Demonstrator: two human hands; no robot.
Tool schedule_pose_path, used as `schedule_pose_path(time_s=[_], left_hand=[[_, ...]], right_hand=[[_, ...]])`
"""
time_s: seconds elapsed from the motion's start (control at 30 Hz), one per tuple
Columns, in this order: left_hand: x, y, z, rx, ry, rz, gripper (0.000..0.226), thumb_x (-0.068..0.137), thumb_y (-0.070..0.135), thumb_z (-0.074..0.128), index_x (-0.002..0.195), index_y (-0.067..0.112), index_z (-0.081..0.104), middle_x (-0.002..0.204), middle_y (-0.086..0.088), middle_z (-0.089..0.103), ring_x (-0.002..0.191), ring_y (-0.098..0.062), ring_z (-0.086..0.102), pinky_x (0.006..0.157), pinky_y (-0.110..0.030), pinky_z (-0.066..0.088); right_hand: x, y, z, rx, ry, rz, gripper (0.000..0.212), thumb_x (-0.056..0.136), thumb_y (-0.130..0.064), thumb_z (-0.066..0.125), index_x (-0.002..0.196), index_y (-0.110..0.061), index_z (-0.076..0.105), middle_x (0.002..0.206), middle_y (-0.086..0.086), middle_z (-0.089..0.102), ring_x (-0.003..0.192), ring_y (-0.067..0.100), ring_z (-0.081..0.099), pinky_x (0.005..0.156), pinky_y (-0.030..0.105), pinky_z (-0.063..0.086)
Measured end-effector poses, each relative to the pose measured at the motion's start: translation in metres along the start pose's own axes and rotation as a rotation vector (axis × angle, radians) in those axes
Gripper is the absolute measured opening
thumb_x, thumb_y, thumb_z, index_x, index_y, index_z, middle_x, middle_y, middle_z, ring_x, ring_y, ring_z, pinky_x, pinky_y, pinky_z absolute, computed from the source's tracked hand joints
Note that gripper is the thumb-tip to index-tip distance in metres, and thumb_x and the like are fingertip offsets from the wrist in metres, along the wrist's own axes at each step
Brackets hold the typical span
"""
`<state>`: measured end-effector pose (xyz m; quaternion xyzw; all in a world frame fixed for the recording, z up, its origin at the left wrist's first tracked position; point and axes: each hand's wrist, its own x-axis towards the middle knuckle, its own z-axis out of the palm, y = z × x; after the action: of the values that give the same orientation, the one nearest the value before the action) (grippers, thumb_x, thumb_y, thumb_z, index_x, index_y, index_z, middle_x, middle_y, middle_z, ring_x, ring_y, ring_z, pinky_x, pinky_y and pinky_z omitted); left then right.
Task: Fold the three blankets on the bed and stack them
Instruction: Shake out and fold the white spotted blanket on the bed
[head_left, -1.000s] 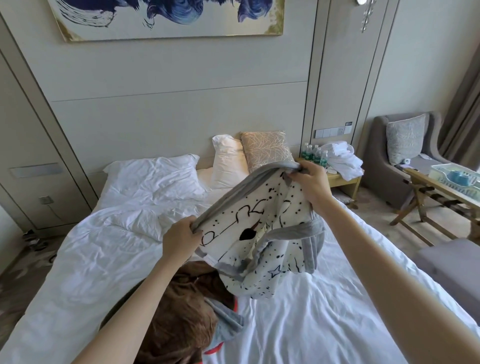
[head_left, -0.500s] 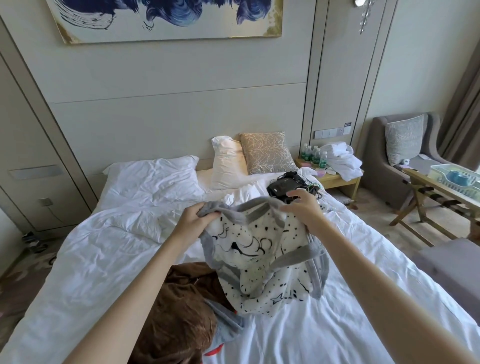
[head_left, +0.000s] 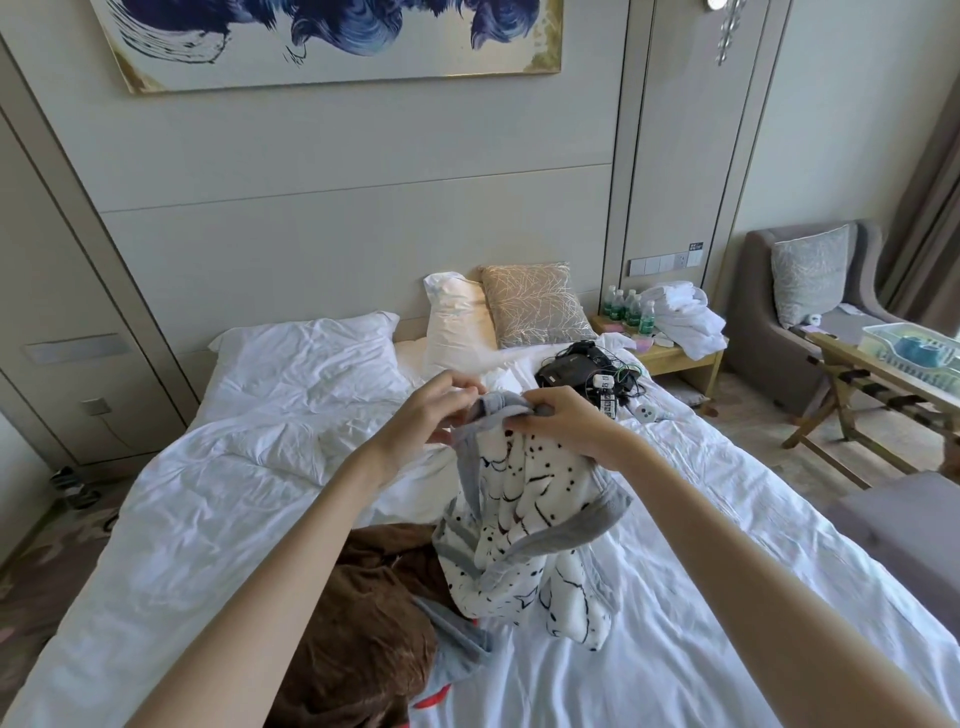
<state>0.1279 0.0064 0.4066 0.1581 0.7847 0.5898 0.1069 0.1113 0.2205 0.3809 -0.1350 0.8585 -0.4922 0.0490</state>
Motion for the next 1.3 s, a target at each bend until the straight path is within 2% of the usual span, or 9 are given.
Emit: schedule_pose_path(time_s=[0.2, 0.37, 0.5, 0.57, 0.67, 0.8, 0.9, 1.03, 1.3], left_hand=[[-0.006, -0.008, 0.000, 0.044, -0.025, 0.092, 0.029, 0.094, 0.003, 0.059, 0.120, 0.018, 0.058, 0.088, -0.011, 0.064, 0.080, -0.013, 0.063, 0.070, -0.021, 0.052], [0.006, -0.008, 0.005, 0.377, 0.111, 0.257, 0.024, 0.089, 0.011, 0.070, 0.109, 0.024, 0.066, 0.074, -0.002, 0.058, 0.064, -0.003, 0.053, 0.060, -0.014, 0.044], [0.010, -0.009, 0.006, 0.510, 0.035, 0.332, 0.038, 0.085, -0.001, 0.067, 0.112, 0.025, 0.062, 0.092, 0.003, 0.060, 0.060, 0.007, 0.054, 0.058, -0.007, 0.040], [0.011, -0.012, 0.008, 0.596, 0.037, 0.395, 0.045, 0.083, -0.003, 0.064, 0.113, 0.029, 0.058, 0.102, 0.006, 0.064, 0.063, 0.009, 0.054, 0.060, -0.009, 0.041], [0.015, -0.012, 0.012, 0.629, 0.165, 0.439, 0.037, 0.084, 0.005, 0.065, 0.104, 0.037, 0.062, 0.084, 0.018, 0.067, 0.066, 0.004, 0.057, 0.061, -0.020, 0.047], [0.019, -0.008, 0.021, 0.566, 0.322, 0.549, 0.004, 0.085, 0.026, 0.075, 0.088, 0.025, 0.075, 0.074, 0.013, 0.072, 0.065, -0.003, 0.064, 0.060, -0.029, 0.053], [0.021, -0.007, 0.031, 0.485, 0.390, 0.504, 0.006, 0.085, 0.020, 0.075, 0.087, 0.015, 0.076, 0.080, 0.004, 0.074, 0.073, -0.014, 0.068, 0.070, -0.038, 0.056], [0.020, -0.007, 0.037, 0.349, 0.451, 0.479, 0.009, 0.083, 0.012, 0.076, 0.087, 0.004, 0.075, 0.088, -0.006, 0.064, 0.077, -0.013, 0.062, 0.075, -0.022, 0.051], [0.026, -0.003, 0.019, 0.110, 0.687, 0.183, 0.027, 0.094, 0.026, 0.063, 0.083, 0.002, 0.065, 0.063, 0.007, 0.055, 0.058, -0.004, 0.049, 0.052, -0.010, 0.036]], right_hand=[[0.000, -0.004, 0.001, 0.035, 0.002, -0.003, 0.012, 0.087, -0.033, 0.068, 0.084, -0.021, 0.068, 0.085, 0.010, 0.070, 0.078, 0.023, 0.066, 0.082, 0.045, 0.055], [-0.004, -0.007, 0.005, 0.017, 0.004, -0.014, 0.024, 0.096, -0.029, 0.057, 0.100, -0.008, 0.070, 0.096, 0.020, 0.071, 0.082, 0.030, 0.067, 0.082, 0.047, 0.055], [-0.007, -0.007, 0.007, -0.023, 0.047, -0.032, 0.032, 0.099, -0.026, 0.051, 0.095, 0.001, 0.067, 0.092, 0.030, 0.065, 0.075, 0.021, 0.054, 0.071, 0.038, 0.045], [-0.010, -0.007, 0.007, -0.023, 0.064, -0.039, 0.032, 0.100, -0.024, 0.049, 0.083, 0.001, 0.062, 0.073, 0.022, 0.056, 0.069, 0.019, 0.048, 0.066, 0.033, 0.038], [-0.011, -0.007, 0.009, -0.015, 0.101, -0.057, 0.032, 0.100, -0.021, 0.048, 0.078, -0.001, 0.059, 0.068, 0.016, 0.049, 0.065, 0.020, 0.041, 0.061, 0.032, 0.031], [-0.009, -0.006, 0.016, 0.032, 0.223, -0.088, 0.026, 0.098, -0.004, 0.044, 0.109, -0.006, 0.067, 0.074, 0.019, 0.065, 0.059, 0.022, 0.053, 0.055, 0.034, 0.039], [-0.014, -0.005, 0.021, 0.138, 0.344, -0.149, 0.032, 0.091, 0.002, 0.046, 0.110, -0.018, 0.063, 0.058, 0.010, 0.041, 0.043, 0.008, 0.029, 0.045, 0.024, 0.024], [-0.018, -0.009, 0.025, 0.206, 0.406, -0.209, 0.021, 0.089, 0.001, 0.050, 0.097, -0.015, 0.061, 0.057, 0.014, 0.040, 0.050, 0.019, 0.030, 0.050, 0.027, 0.024], [-0.015, -0.004, 0.010, 0.121, 0.370, -0.168, 0.010, 0.092, -0.002, 0.053, 0.085, -0.005, 0.061, 0.052, 0.003, 0.044, 0.049, 0.015, 0.030, 0.047, 0.027, 0.021]])
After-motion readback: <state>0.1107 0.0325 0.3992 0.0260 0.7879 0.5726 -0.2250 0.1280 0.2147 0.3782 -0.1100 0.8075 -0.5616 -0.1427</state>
